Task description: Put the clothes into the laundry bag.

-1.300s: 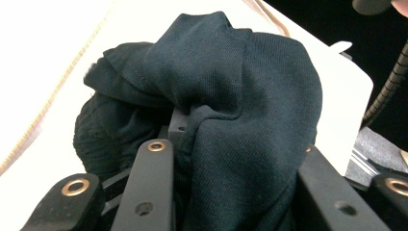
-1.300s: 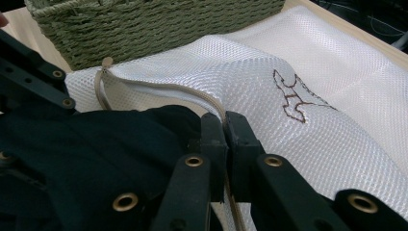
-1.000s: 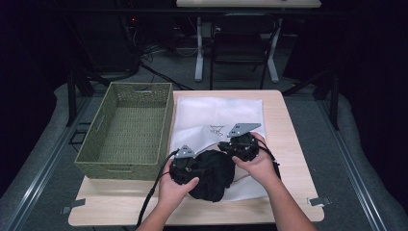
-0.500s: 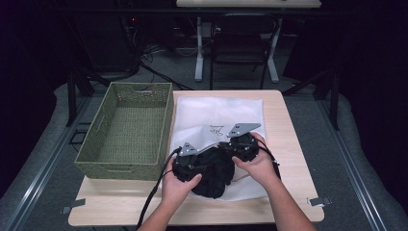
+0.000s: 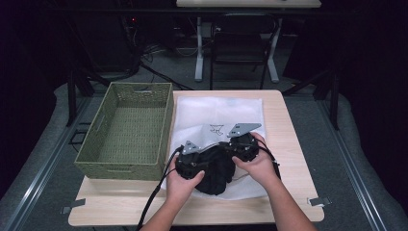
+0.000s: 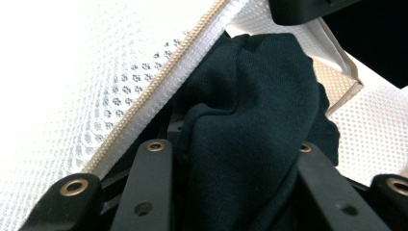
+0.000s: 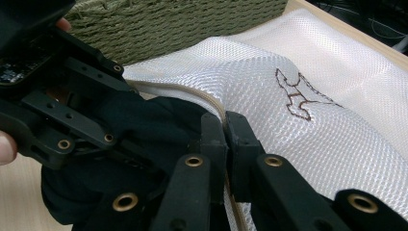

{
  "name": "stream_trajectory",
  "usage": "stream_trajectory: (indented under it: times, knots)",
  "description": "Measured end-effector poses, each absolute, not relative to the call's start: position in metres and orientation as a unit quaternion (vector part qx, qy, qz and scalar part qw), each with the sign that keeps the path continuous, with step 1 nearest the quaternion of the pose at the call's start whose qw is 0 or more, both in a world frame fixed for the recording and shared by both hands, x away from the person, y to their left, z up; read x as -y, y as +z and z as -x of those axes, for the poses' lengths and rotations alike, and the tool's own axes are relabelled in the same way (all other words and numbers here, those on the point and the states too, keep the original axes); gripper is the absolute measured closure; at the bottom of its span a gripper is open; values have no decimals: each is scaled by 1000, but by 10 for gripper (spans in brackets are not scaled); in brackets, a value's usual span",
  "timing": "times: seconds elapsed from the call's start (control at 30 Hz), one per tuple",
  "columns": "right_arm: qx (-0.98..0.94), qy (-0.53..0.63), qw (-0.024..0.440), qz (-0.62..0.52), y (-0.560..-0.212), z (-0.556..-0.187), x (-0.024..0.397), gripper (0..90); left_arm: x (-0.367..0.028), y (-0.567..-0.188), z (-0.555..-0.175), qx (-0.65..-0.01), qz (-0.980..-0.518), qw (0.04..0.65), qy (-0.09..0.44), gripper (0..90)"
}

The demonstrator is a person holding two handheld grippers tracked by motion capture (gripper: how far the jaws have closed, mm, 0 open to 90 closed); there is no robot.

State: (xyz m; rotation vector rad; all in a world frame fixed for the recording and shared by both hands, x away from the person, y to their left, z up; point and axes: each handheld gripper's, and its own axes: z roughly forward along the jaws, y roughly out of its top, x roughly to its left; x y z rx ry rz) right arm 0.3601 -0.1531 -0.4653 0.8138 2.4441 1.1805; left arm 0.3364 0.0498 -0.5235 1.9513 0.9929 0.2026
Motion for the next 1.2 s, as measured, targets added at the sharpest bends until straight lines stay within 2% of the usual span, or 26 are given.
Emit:
stream_trajectory:
  times: [0.73,1.2]
  knots:
    - [-844,428,159,-282,-456,-357,154,874,-47,-522,-340,-410,-786,452,93,686]
    - [-841,432,159,-284,-455,-358,157,874,-39,-515,-348,-415,-779,454,121,686]
